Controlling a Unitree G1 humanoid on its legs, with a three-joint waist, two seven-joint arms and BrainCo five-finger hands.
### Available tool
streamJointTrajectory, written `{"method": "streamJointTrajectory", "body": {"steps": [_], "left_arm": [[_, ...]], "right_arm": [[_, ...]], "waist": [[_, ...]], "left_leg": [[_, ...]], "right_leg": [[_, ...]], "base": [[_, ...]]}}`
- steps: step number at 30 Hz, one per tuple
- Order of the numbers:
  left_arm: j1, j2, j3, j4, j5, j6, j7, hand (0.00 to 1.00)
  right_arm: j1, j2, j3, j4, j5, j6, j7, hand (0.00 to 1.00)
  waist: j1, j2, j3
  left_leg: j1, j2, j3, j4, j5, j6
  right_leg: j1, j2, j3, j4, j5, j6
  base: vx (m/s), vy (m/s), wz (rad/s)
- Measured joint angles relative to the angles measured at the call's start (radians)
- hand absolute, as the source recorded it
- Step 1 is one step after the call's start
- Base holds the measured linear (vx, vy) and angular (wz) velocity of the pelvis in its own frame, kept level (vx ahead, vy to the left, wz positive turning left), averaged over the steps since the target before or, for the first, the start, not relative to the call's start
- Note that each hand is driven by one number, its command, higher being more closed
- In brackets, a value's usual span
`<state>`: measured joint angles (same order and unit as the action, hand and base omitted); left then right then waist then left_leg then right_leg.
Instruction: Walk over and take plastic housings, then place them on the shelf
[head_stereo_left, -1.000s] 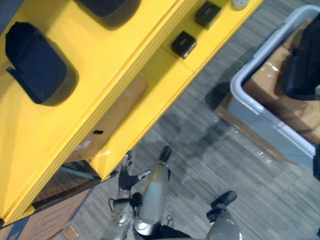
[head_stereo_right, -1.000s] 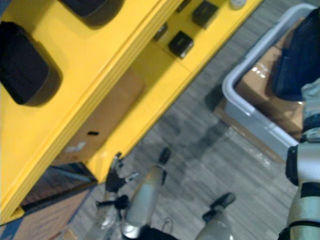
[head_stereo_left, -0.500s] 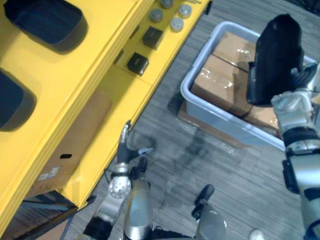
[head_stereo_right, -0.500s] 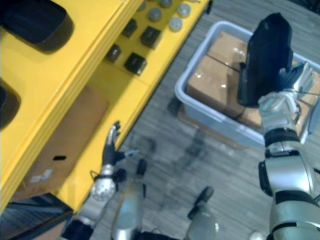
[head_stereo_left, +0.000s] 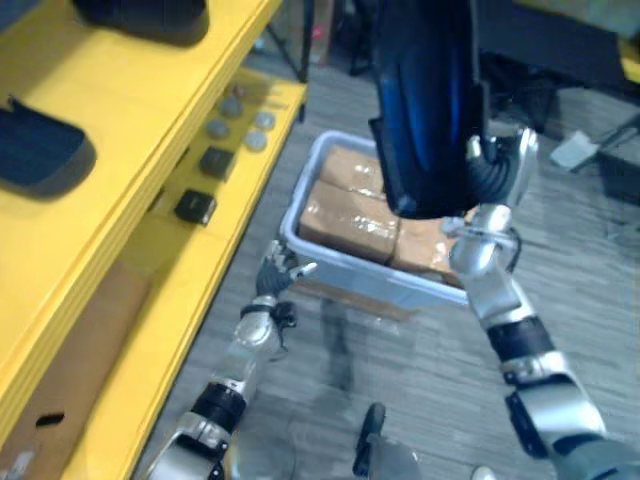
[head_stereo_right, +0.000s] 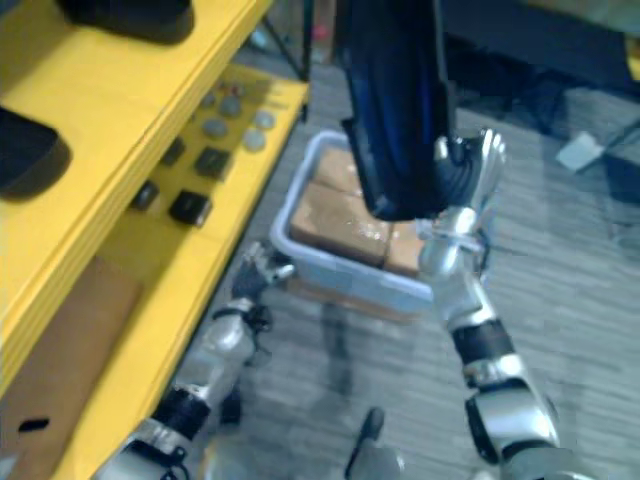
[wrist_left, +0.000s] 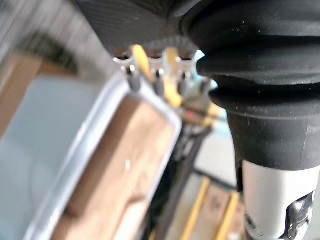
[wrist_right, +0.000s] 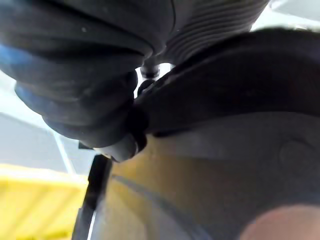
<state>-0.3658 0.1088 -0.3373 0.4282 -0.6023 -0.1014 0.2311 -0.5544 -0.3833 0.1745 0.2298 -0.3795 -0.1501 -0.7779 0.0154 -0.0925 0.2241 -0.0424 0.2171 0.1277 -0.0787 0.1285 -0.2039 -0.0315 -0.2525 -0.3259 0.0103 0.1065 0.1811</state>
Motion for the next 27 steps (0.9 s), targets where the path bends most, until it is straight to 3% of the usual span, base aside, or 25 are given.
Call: {"method": "streamJointTrajectory", "body": {"steps": [3, 8, 14, 27], "left_arm": [[-0.021, -0.022, 0.000, 0.040, -0.109, 0.023, -0.051, 0.00], [-0.023, -0.038, 0.001, 0.087, -0.298, 0.049, -0.207, 0.00], [-0.023, -0.037, 0.000, 0.085, -0.383, 0.047, -0.350, 0.00], [0.020, -0.038, -0.021, 0.003, -0.377, 0.051, -0.369, 0.00]], "right_arm": [[0.037, 0.007, 0.000, -0.007, -0.017, -0.017, 0.037, 1.00], [0.124, 0.039, 0.005, -0.007, -0.039, -0.066, 0.106, 1.00], [0.173, 0.051, 0.035, 0.008, -0.081, -0.095, 0.124, 1.00], [0.218, 0.103, 0.137, 0.067, -0.085, -0.138, 0.146, 1.00]], "waist": [[-0.003, 0.016, -0.025], [-0.003, 0.026, -0.049], [-0.002, 0.026, -0.072], [0.012, 0.030, -0.110]], "left_leg": [[0.008, 0.002, 0.014, 0.000, 0.000, 0.000], [0.035, 0.001, 0.017, -0.001, -0.001, 0.000], [0.035, -0.014, -0.001, -0.001, -0.001, 0.002], [0.024, -0.019, -0.029, -0.001, -0.001, 0.002]], "right_leg": [[0.001, 0.002, 0.009, -0.003, 0.002, 0.003], [0.027, 0.001, 0.016, -0.008, 0.005, 0.006], [0.049, -0.011, -0.005, -0.026, 0.010, 0.015], [0.067, -0.010, -0.029, -0.038, 0.012, 0.017]], "base": [[-0.01, -0.013, -0.11], [0.00, -0.004, -0.02], [-0.01, 0.007, 0.07], [0.01, 0.004, 0.07]]}}
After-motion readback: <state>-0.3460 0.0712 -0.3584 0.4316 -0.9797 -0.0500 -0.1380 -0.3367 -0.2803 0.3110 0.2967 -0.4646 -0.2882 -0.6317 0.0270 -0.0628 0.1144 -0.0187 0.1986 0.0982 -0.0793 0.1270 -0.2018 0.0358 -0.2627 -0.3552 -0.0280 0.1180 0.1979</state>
